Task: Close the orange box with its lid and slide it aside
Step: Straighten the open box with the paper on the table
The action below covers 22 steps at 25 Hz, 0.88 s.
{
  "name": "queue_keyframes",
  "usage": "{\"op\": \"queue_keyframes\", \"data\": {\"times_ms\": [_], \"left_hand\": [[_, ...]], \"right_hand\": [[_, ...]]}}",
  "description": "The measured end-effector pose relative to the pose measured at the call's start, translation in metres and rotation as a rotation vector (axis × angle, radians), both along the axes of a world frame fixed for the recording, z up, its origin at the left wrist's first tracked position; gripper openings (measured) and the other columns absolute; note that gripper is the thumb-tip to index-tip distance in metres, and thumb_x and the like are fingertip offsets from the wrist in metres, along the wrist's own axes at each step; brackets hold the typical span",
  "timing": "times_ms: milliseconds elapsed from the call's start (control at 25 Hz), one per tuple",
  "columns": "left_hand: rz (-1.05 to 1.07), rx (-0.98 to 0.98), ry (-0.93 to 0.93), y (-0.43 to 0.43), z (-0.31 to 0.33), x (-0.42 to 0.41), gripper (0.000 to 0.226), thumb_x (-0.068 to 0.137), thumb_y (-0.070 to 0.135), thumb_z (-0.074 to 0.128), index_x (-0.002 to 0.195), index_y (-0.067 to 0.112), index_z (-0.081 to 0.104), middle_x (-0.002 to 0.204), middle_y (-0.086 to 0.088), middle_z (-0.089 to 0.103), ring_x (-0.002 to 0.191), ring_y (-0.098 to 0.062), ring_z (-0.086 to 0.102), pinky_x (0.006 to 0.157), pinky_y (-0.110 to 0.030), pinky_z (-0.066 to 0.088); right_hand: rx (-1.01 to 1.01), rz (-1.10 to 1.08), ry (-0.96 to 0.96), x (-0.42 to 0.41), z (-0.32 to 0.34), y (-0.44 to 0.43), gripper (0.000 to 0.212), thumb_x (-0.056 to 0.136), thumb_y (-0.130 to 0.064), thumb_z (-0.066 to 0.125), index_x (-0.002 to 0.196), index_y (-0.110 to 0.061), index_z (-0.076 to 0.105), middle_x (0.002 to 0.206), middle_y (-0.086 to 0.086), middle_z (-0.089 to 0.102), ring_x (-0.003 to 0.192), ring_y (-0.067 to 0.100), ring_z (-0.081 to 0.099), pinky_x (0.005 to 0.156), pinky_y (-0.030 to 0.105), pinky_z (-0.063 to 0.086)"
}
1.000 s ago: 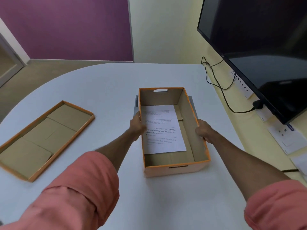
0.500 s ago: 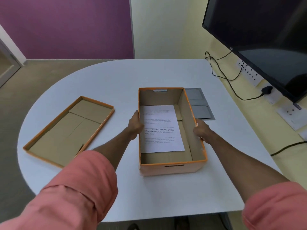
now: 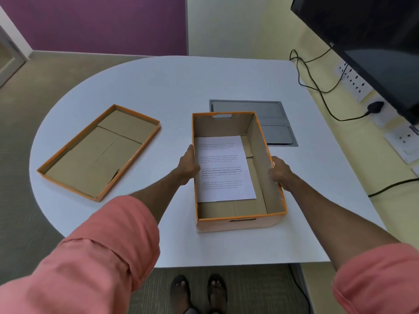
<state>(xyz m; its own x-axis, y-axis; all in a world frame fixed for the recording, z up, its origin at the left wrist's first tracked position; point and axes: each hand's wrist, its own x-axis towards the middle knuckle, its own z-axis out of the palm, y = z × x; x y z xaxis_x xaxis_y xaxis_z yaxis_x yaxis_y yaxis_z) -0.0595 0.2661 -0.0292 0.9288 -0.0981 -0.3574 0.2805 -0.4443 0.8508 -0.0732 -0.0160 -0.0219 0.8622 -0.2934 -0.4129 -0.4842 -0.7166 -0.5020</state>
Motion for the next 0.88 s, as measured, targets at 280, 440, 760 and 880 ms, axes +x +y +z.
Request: {"op": "queue_keyframes", "data": {"times_ms": [280, 440, 760, 880], "left_hand": [[-0.001, 0.044, 0.017, -0.019, 0.002, -0.001, 0.080, 0.092, -0.002, 0.047, 0.154, 0.018, 0.000, 0.160, -0.008, 0.020, 0.142, -0.033, 0.030, 0.103, -0.046, 0.042], [-0.017, 0.078, 0.027, -0.023, 0.009, -0.005, 0.082, 0.094, 0.004, 0.048, 0.153, 0.016, -0.006, 0.162, -0.010, 0.012, 0.145, -0.035, 0.024, 0.108, -0.045, 0.037], [0.055, 0.337, -0.148, 0.014, 0.035, -0.003, 0.069, 0.098, 0.034, 0.046, 0.151, 0.004, 0.016, 0.160, -0.013, 0.021, 0.146, -0.029, 0.023, 0.116, -0.038, 0.023], [0.025, 0.463, -0.214, 0.046, 0.044, -0.003, 0.072, 0.096, 0.041, 0.046, 0.152, 0.006, 0.017, 0.160, -0.010, 0.020, 0.148, -0.025, 0.020, 0.120, -0.043, 0.020]], "right_hand": [[0.057, 0.016, 0.009, -0.003, -0.004, -0.015, 0.042, 0.093, 0.002, 0.041, 0.134, -0.006, 0.045, 0.125, 0.022, 0.057, 0.112, 0.038, 0.057, 0.087, 0.043, 0.052], [0.064, 0.028, -0.032, -0.001, 0.003, -0.015, 0.059, 0.097, -0.018, 0.051, 0.149, -0.007, 0.025, 0.138, 0.025, 0.049, 0.122, 0.041, 0.053, 0.097, 0.047, 0.049], [-0.384, 0.467, -0.381, 0.022, 0.030, 0.025, 0.066, 0.095, -0.047, 0.047, 0.143, -0.005, 0.035, 0.144, 0.019, 0.045, 0.131, 0.036, 0.043, 0.107, 0.048, 0.037], [-0.452, 0.566, -0.382, 0.037, 0.038, 0.062, 0.074, 0.096, -0.054, 0.037, 0.150, -0.006, 0.027, 0.154, 0.018, 0.034, 0.141, 0.035, 0.032, 0.115, 0.051, 0.028]]}}
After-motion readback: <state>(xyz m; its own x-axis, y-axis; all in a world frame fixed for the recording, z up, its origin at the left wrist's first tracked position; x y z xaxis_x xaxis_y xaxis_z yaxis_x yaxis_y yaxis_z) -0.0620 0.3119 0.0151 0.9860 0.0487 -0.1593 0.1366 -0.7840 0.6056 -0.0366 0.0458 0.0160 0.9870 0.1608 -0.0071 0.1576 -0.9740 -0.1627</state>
